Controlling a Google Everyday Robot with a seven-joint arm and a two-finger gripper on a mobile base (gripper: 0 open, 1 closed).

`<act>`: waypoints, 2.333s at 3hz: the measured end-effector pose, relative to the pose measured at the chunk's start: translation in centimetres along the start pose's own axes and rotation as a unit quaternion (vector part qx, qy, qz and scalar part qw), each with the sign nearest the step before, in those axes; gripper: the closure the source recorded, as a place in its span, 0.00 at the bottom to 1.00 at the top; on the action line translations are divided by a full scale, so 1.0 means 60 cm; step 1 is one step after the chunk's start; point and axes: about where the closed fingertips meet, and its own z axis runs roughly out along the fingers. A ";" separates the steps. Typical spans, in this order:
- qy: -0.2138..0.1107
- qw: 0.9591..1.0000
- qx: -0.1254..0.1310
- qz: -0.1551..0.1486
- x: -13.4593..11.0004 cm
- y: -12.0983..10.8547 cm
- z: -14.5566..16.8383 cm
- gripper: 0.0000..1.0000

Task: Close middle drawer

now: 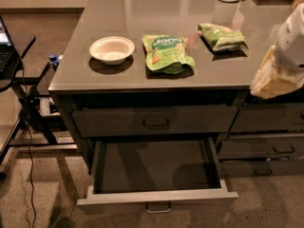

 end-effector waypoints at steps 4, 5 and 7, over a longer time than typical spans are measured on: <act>0.028 0.989 -0.130 0.066 0.095 0.202 0.196 1.00; 0.031 0.988 -0.138 0.068 0.097 0.210 0.205 1.00; 0.074 0.963 -0.230 0.123 0.150 0.333 0.374 1.00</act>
Offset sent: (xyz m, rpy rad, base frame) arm -0.1132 -0.0115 -0.1694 0.0467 0.3146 -0.1090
